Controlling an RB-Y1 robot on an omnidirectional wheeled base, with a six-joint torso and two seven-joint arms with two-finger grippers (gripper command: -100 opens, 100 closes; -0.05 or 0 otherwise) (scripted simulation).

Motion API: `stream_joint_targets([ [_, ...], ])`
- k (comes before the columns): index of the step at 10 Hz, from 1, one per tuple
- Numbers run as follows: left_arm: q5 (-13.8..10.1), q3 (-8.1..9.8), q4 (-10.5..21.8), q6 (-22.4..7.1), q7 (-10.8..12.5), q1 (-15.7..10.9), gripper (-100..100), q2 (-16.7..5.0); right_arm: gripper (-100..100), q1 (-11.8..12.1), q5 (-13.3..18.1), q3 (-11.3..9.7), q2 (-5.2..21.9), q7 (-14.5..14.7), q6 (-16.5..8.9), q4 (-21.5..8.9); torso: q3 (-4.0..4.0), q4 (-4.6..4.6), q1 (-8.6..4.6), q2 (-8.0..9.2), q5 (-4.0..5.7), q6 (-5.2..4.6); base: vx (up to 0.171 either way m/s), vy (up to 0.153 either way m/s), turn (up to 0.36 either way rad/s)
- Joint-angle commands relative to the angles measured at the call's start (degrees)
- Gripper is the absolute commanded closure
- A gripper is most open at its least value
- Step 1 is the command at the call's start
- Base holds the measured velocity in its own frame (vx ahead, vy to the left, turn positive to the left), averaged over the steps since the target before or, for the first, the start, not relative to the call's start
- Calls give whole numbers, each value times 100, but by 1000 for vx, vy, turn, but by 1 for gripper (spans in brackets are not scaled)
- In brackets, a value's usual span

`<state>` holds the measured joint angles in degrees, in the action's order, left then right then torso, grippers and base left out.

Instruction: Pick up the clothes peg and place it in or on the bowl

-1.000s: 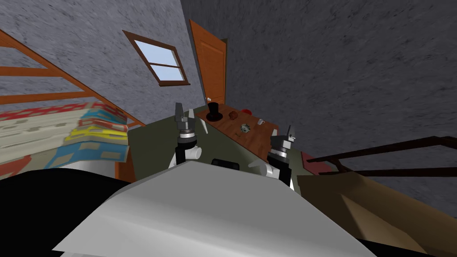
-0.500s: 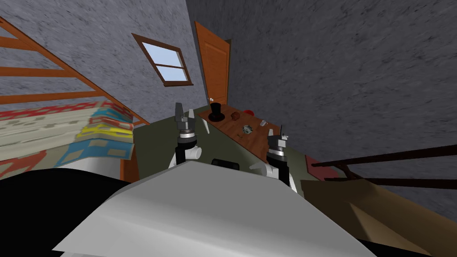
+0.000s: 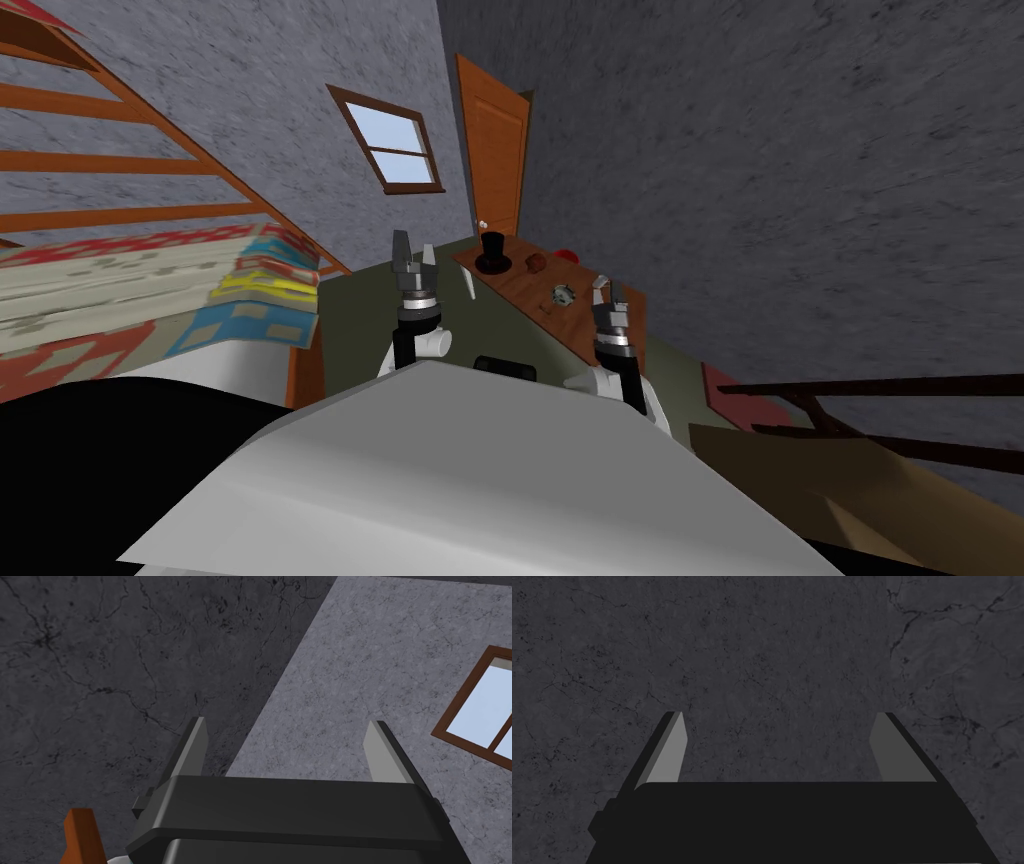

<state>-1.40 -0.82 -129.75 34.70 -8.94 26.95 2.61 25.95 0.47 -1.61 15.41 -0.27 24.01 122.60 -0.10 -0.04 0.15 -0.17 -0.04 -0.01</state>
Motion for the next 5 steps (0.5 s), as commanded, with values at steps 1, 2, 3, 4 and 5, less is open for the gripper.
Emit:
stream_joint_targets([
  [1,0,0,0,0,0,0,0,0,-100,-103,133,-91,277,21,87,-193,0,0,0,0,0,0,47,30,139],
  [2,0,0,0,0,0,0,0,0,-100,-199,247,-162,449,29,165,-365,-1,0,-3,-1,1,2,60,52,220],
  [3,0,0,0,0,0,0,0,0,-100,-199,247,-162,511,29,165,-365,-4,-1,4,-7,0,3,56,49,71],
  [4,0,0,0,0,0,0,0,0,-100,-299,369,-238,722,38,248,-547,-3,-1,5,-5,-1,-1,66,61,139],
  [5,0,0,0,0,0,0,0,0,-100,-400,499,-317,892,49,333,-738,-4,-2,9,-8,-2,2,80,70,232],
])
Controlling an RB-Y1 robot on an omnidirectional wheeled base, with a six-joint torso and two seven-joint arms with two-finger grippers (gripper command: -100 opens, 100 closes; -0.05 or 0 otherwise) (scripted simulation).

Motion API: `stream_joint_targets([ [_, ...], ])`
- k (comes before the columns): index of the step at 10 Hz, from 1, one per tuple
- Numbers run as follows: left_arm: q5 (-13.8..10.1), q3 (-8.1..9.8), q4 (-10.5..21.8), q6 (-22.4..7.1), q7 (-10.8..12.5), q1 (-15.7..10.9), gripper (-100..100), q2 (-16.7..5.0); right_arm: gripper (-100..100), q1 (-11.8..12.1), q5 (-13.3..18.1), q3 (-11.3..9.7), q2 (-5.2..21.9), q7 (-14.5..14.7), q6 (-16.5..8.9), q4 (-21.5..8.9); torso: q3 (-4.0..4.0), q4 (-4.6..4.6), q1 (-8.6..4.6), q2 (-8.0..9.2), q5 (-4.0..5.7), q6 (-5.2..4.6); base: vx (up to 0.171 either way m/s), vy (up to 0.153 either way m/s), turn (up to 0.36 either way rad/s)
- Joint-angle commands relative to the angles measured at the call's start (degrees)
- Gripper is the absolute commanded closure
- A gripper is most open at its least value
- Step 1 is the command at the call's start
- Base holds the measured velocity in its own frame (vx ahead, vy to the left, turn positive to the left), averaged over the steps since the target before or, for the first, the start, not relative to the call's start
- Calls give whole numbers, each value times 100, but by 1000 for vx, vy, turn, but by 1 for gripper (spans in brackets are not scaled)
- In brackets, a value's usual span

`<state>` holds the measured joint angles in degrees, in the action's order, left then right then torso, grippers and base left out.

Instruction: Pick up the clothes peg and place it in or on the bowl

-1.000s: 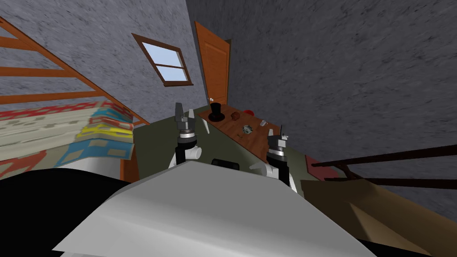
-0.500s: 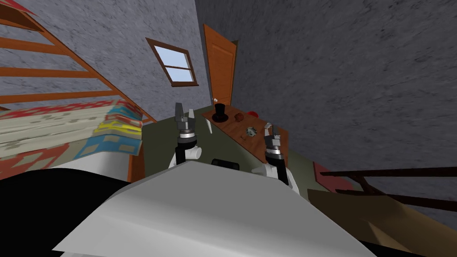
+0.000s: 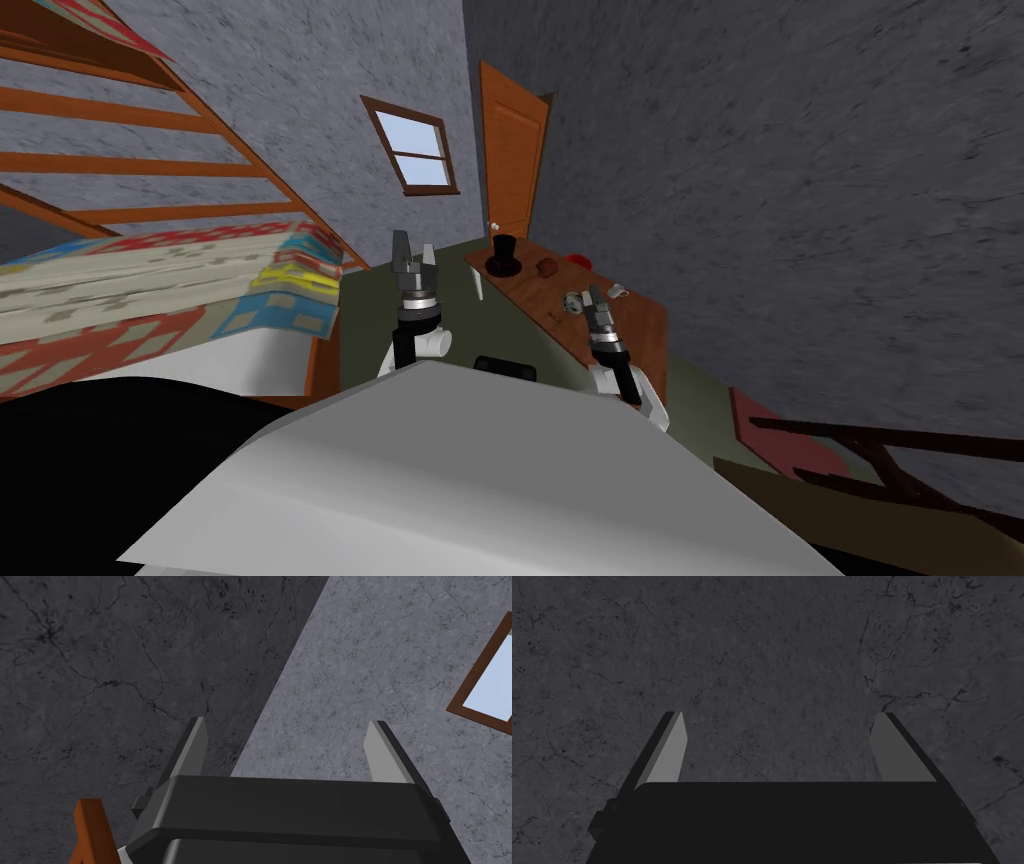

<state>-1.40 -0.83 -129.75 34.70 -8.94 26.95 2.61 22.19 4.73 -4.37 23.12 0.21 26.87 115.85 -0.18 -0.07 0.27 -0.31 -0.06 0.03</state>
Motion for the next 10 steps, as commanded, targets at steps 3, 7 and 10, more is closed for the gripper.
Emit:
stream_joint_targets([
  [3,0,0,0,0,0,0,0,0,-100,-231,356,-211,605,26,221,-425,8,3,-4,13,0,-2,53,56,164],
  [7,0,0,0,0,0,0,0,0,-100,-432,674,-395,1141,59,395,-932,-2,-1,1,-4,0,-2,77,56,131],
  [10,0,1,0,0,0,1,0,0,-100,-612,1032,-602,1583,99,562,-1423,7,2,-6,13,0,-7,61,45,126],
])
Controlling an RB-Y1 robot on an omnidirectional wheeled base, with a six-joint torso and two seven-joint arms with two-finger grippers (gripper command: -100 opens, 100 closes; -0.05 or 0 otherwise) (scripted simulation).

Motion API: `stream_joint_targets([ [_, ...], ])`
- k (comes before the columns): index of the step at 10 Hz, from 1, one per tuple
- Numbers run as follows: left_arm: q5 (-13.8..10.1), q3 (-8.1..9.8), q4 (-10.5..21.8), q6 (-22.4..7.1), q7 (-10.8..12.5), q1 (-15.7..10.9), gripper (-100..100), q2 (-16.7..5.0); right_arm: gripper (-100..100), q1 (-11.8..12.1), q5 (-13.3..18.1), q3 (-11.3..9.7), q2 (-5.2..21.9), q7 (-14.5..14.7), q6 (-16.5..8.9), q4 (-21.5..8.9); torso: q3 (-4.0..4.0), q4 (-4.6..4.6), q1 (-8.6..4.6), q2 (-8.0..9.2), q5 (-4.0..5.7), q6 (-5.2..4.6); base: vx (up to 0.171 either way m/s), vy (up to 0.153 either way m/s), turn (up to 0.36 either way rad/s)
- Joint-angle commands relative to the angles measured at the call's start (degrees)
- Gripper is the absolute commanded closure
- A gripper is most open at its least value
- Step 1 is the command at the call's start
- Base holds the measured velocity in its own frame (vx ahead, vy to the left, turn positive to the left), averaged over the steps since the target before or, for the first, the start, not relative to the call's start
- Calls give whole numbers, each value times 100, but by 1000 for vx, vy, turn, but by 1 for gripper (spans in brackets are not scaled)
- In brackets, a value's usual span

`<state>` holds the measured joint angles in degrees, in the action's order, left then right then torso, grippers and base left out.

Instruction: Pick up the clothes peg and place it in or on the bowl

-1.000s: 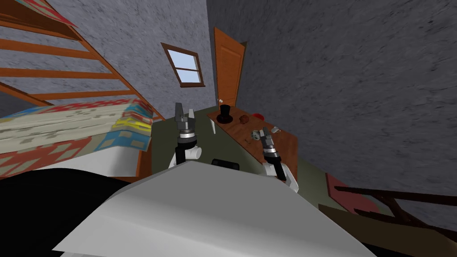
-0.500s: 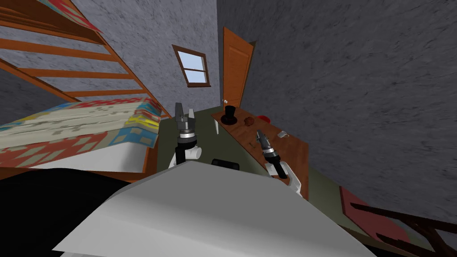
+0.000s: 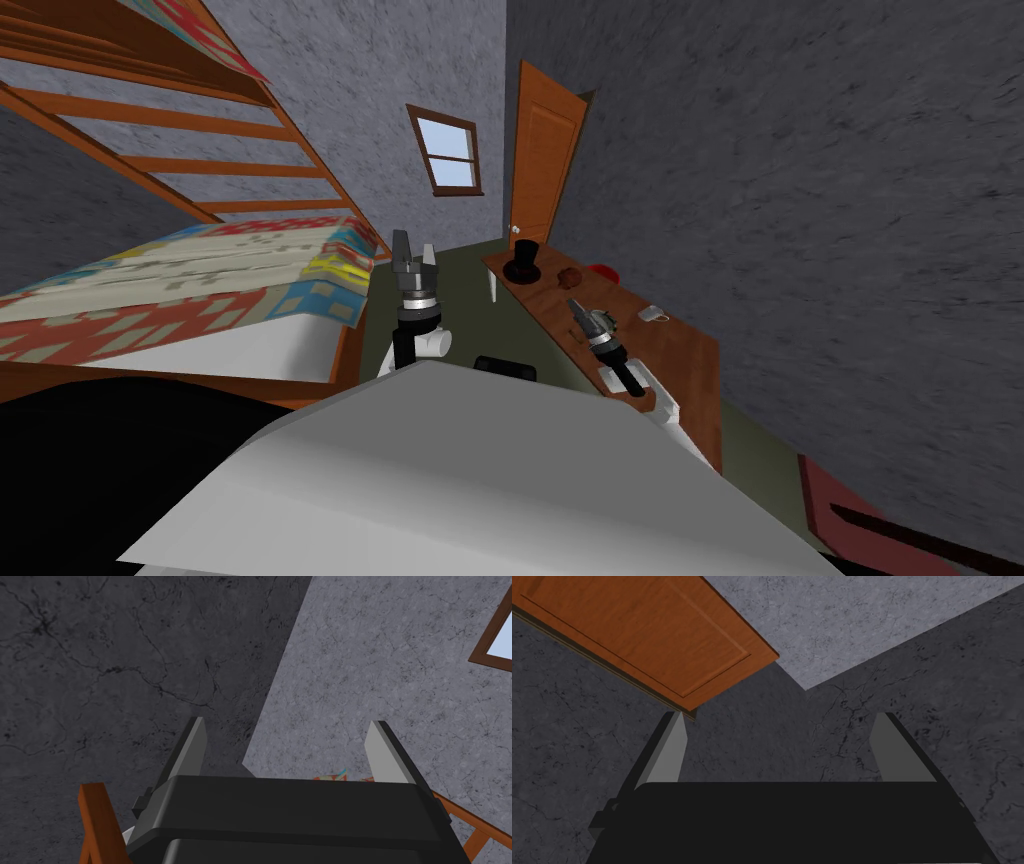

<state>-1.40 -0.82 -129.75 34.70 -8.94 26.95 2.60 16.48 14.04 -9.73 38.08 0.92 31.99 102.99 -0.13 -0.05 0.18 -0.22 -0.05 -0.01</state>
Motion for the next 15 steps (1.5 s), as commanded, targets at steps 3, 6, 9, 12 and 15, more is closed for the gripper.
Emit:
stream_joint_targets([
  [3,0,0,0,0,0,1,0,0,-100,-191,501,-295,512,75,205,-603,-6,-3,8,-9,-2,-5,94,60,133],
  [6,0,0,0,0,0,1,0,0,-100,-307,939,-543,916,130,342,-1172,-5,-3,10,-7,-2,-5,93,59,114],
  [9,0,0,0,0,0,0,0,0,-100,-389,1340,-803,1290,191,458,-1774,0,0,4,0,-1,-3,87,45,101],
  [12,0,0,0,0,0,1,0,0,-100,-441,1812,-1067,1623,258,554,-2382,-7,-3,10,-11,-3,-3,113,60,72],
  [15,0,0,0,0,0,1,0,0,-100,-457,2146,-1199,1772,292,595,-2839,-1,-1,6,-1,-2,-4,75,36,38],
])
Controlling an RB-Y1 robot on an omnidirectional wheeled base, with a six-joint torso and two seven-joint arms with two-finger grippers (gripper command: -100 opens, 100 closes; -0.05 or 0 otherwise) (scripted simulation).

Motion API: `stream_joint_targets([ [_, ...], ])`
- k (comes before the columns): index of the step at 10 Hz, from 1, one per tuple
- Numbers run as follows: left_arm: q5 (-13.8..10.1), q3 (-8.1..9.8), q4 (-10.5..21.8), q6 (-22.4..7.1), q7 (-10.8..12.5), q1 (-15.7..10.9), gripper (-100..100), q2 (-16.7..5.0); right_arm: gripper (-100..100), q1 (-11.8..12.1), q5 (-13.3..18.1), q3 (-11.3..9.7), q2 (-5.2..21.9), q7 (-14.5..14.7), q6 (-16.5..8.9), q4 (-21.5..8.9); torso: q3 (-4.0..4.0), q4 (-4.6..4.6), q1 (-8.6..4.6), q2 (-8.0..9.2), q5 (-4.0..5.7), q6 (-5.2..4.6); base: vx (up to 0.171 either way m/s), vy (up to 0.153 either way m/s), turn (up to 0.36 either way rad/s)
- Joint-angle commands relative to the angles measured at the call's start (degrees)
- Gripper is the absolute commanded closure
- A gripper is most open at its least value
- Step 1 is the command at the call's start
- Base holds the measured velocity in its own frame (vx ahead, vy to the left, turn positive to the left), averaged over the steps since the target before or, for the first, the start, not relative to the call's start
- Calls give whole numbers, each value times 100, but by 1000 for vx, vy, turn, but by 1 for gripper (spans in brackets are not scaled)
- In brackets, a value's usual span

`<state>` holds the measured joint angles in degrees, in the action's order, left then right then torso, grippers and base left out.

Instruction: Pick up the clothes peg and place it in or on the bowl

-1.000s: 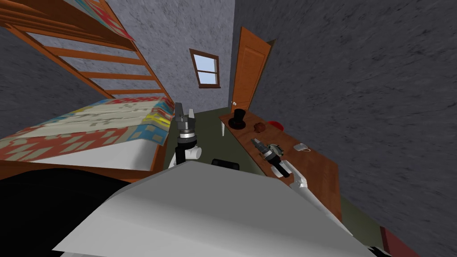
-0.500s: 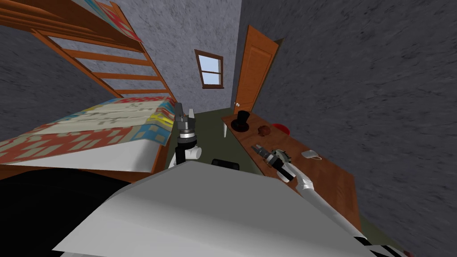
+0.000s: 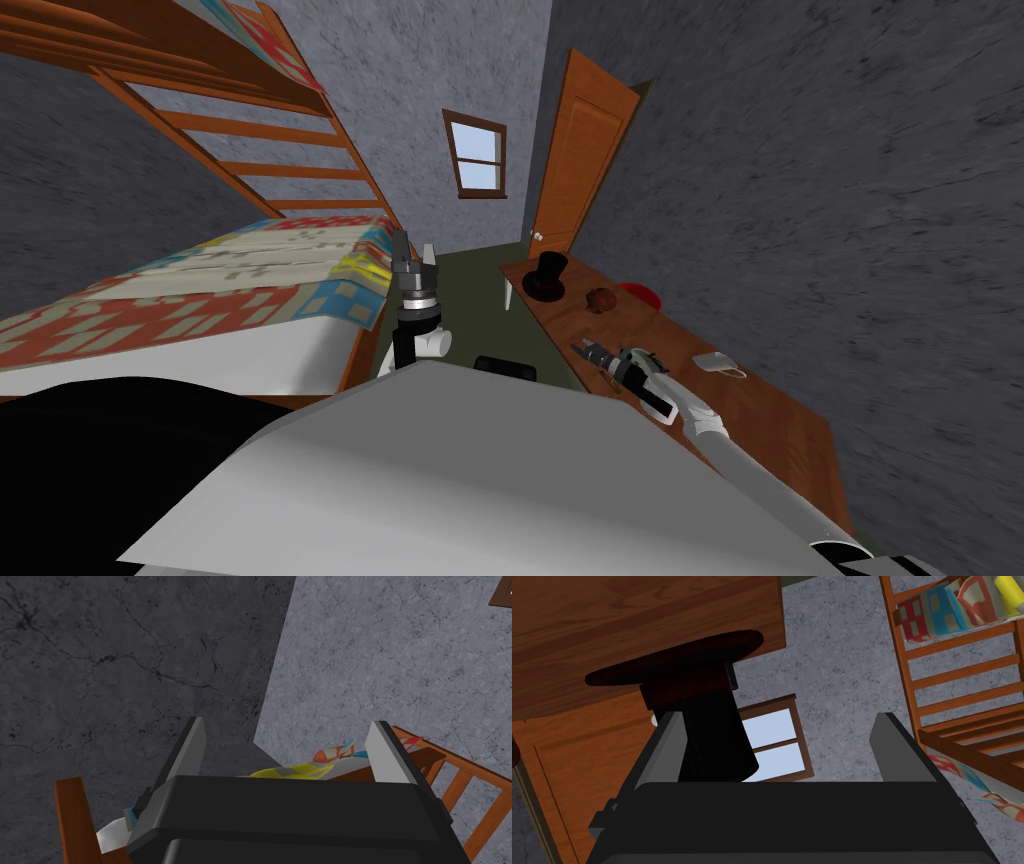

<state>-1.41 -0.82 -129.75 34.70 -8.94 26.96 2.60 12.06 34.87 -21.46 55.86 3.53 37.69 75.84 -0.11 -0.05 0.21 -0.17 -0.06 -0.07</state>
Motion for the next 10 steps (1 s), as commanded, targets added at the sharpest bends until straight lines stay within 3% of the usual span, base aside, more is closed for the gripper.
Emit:
stream_joint_targets([
  [1,0,0,0,0,0,0,0,0,-100,-15,63,-25,-6,31,26,-195,0,0,0,0,0,0,20,19,-5],
  [2,0,0,0,0,0,0,0,0,-100,-26,311,-155,130,66,62,-409,8,3,-3,15,1,-1,47,36,41],
  [3,0,0,0,0,0,0,0,0,-100,-26,311,-155,130,66,62,-523,7,3,1,10,0,1,56,32,32],
  [6,0,0,0,0,0,0,0,0,-100,-32,798,-411,366,136,127,-1046,0,0,6,0,-1,0,80,42,38],
  [7,0,0,0,0,0,0,0,0,-100,-32,798,-411,366,136,127,-1161,0,0,2,-2,-1,0,66,27,19],
  [9,0,0,0,0,0,0,0,0,-100,-20,1196,-662,561,203,183,-1606,1,1,2,2,-1,1,81,49,41],
  [10,0,0,0,0,0,0,0,0,-100,-20,1262,-662,561,203,183,-1758,-2,-1,11,-4,-2,0,84,48,10],
])
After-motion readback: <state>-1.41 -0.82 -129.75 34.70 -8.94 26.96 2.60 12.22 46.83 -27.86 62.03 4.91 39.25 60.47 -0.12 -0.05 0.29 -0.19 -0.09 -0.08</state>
